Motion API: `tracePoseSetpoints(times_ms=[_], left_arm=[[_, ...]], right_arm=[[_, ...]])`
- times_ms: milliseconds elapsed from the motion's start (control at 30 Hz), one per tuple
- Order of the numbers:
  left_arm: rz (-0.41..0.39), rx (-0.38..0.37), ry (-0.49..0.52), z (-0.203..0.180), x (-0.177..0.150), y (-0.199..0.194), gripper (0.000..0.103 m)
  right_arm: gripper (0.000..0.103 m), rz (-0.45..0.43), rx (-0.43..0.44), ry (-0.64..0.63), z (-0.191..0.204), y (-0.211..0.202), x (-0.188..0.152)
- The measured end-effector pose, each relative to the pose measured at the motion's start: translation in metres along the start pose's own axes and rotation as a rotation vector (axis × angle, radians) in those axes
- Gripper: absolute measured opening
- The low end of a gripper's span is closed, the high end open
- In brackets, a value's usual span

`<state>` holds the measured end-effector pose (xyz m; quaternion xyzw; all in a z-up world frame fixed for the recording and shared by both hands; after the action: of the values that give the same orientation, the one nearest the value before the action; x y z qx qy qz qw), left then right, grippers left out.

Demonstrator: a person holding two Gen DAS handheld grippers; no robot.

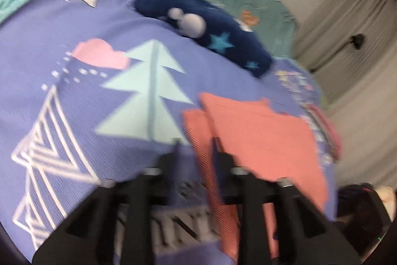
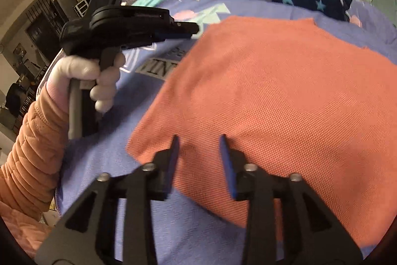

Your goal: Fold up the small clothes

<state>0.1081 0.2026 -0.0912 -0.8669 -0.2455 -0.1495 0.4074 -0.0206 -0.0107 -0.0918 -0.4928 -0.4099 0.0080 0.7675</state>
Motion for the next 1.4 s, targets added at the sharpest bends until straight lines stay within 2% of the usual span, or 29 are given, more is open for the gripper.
tracePoseSetpoints(times_ms=[100,200,267,333,467,533,600,700,767,833,967,1033,1133,1200,1267,1400], left_arm=[[0.067,-0.069,0.03,-0.013,-0.012,0.0,0.052],[0.13,-0.04,0.052,-0.019,-0.02,0.012,0.055],[0.126,-0.031,0.055,-0.019,-0.022,0.02,0.056],[0.129,-0.045,0.048,-0.02,-0.02,0.023,0.057],[0.144,-0.075,0.024,-0.02,-0.011,0.032,0.055],[0.142,-0.081,-0.003,-0.019,-0.004,0.04,0.042],[0.137,-0.07,-0.041,-0.013,0.003,0.048,0.021],[0.132,-0.109,-0.089,-0.008,0.007,0.051,0.015],[0.116,-0.116,-0.079,-0.008,0.005,0.047,0.015],[0.111,-0.109,-0.064,-0.009,0.004,0.044,0.015],[0.119,-0.085,-0.063,-0.009,0.003,0.041,0.018],[0.104,-0.06,-0.045,-0.011,0.001,0.031,0.022],[0.037,-0.017,0.022,-0.015,-0.01,-0.003,0.028],[0.009,-0.036,0.051,-0.015,-0.024,-0.031,0.028],[0.014,-0.086,0.068,-0.013,-0.046,-0.055,0.028],[0.115,-0.155,0.081,-0.013,-0.092,-0.069,0.028]], right_arm=[[0.041,-0.002,-0.045,-0.101,0.019,-0.006,-0.005],[0.046,0.034,-0.082,-0.218,0.04,-0.005,-0.014],[0.053,0.048,-0.128,-0.305,0.054,-0.002,-0.022],[0.056,0.051,-0.16,-0.357,0.061,0.001,-0.026],[0.059,0.059,-0.219,-0.377,0.064,0.012,-0.021],[0.06,0.055,-0.263,-0.383,0.068,0.02,-0.014],[0.06,0.047,-0.298,-0.377,0.072,0.028,-0.006],[0.055,0.022,-0.367,-0.374,0.073,0.035,0.002],[0.049,0.027,-0.349,-0.358,0.076,0.03,0.001],[0.049,0.048,-0.28,-0.388,0.081,0.022,-0.007],[0.05,0.07,-0.275,-0.446,0.082,0.014,-0.023],[0.05,0.062,-0.255,-0.431,0.074,0.008,-0.025],[0.052,0.053,-0.194,-0.356,0.059,-0.002,-0.026],[0.052,0.045,-0.171,-0.305,0.048,-0.007,-0.025],[0.054,0.028,-0.153,-0.233,0.034,-0.016,-0.024],[0.055,0.0,-0.174,-0.141,0.007,-0.027,-0.018]])
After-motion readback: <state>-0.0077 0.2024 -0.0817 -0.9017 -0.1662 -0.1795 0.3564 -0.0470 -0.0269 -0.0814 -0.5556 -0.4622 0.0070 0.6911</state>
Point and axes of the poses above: each gripper's, at about its wrist camera, not at the fingertips, and y roughly the way its jaws point, z to its left, x to its top, the point moved 1 cm from there along y, roughly the way its jaws point, and after that the axes turned 7 degrees about -y, right-handed, at the moved point
